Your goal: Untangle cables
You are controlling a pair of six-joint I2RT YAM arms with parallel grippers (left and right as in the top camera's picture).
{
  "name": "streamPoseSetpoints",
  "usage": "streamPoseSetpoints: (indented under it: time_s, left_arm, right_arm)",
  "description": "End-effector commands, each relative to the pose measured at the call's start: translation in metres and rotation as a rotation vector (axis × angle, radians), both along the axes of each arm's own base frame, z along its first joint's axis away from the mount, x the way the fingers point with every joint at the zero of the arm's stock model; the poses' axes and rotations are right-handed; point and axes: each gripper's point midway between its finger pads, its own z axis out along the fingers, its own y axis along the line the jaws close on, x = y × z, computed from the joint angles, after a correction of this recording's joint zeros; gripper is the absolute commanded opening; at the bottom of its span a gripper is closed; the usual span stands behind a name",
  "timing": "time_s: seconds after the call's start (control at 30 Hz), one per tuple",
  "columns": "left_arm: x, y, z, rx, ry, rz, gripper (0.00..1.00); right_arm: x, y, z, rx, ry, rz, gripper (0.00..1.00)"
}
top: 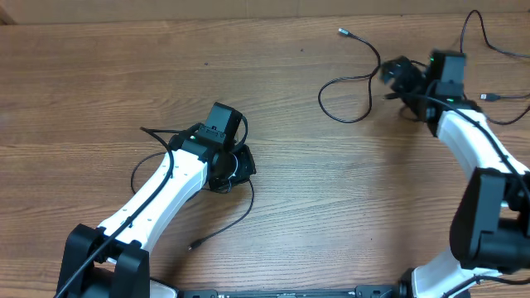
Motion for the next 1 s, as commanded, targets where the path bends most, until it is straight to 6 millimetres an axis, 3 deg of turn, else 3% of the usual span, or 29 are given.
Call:
streamPoseSetpoints:
  time_s: [0.0,0.2,0.3,0.47,0.73,0.83,0.97]
  left_arm:
    - [-0.001,-0.002,-0.003,0.003,0.006,-0.001,0.04]
    - [0.003,-0.003,-0.001,-0.003,-0.010,-0.001,0.04]
    - [0.005,-0.004,-0.001,-0.007,-0.018,-0.001,0.08]
    - [0.012,-0.008,0.002,-0.021,-0.050,-0.001,0.09]
    - [0.017,-0.009,0.003,-0.029,-0.069,-0.001,0.09]
    - [0.017,-0.010,0.003,-0.030,-0.070,-0.001,0.08]
    - [0.017,-0.009,0.003,-0.030,-0.068,-0.001,0.07]
  right_arm:
    - [-0.009,-0.057,0.025,-0.033,-0.019,-0.207,1.00]
    - [-0.043,-0.116,0.009,-0.111,0.089,-0.405,1.00]
    - [-0.053,-0.135,-0.002,-0.172,0.135,-0.472,0.99]
    - [-0.059,-0.140,-0.033,-0.197,0.218,-0.490,0.96]
    - [-0.064,-0.140,-0.077,-0.172,0.305,-0.517,0.82]
    - [-0.065,-0.138,-0.089,-0.169,0.325,-0.513,0.73]
    - [-0.066,-0.133,-0.095,-0.157,0.345,-0.496,0.37]
